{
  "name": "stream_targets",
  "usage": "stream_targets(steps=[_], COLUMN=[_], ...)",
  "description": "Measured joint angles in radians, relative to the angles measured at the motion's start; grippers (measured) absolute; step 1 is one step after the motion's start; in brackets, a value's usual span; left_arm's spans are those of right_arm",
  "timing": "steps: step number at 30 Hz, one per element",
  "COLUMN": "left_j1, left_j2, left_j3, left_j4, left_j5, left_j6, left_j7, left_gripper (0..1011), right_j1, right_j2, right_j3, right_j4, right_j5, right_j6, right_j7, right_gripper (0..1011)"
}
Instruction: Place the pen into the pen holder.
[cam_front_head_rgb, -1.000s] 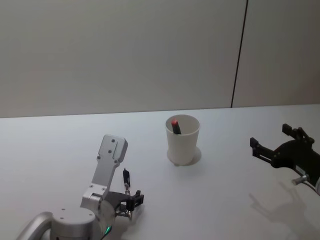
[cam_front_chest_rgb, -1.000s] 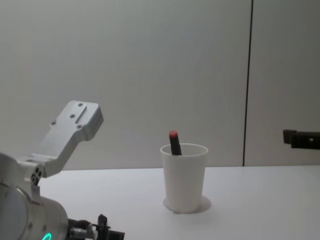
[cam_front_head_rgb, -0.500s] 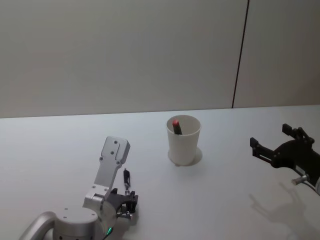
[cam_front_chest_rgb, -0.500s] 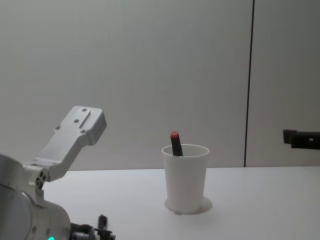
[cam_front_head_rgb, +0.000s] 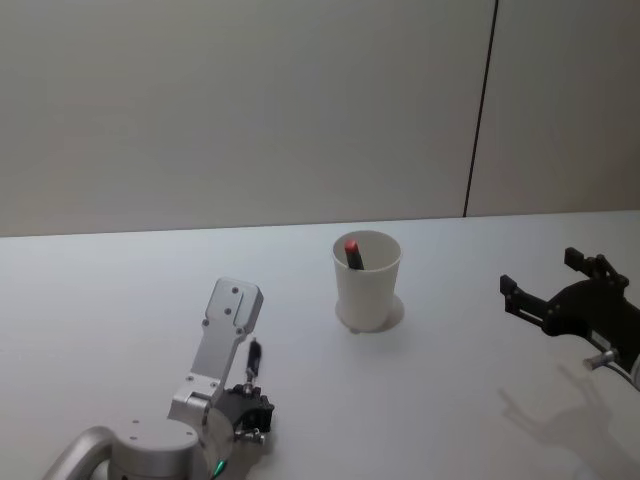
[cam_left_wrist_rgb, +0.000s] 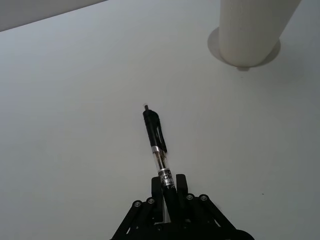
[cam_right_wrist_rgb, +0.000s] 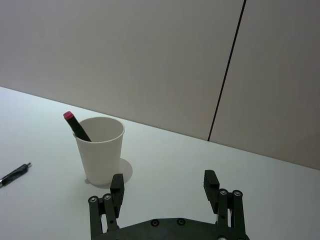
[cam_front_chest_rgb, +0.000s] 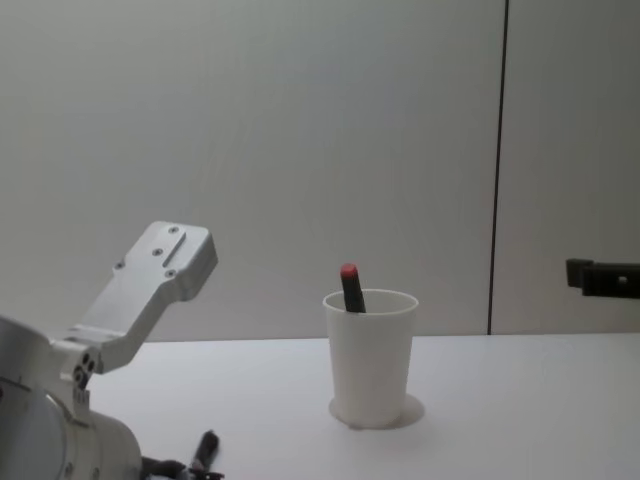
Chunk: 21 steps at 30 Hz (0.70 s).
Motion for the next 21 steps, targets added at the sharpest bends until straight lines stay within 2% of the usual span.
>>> stream_targets(steps=[9,21], left_j1=[0.003,0.007], left_j2=[-0.004,-0.006], left_j3=[-0.005,-0.017], left_j4=[-0.001,-0.008], left_j5=[0.012,0.030], left_j6=[0.005,-0.011], left_j7=[-0.007,-0.009], left_gripper=[144,139], right_j1=[0.000,0.000], right_j2=[0.000,0.000], right_j3=[0.000,0.000], right_j4=[0.000,0.000], right_j5=[0.000,0.000], right_j6=[0.000,0.000], right_j7=[0.000,0.000], right_gripper=[1001,1001])
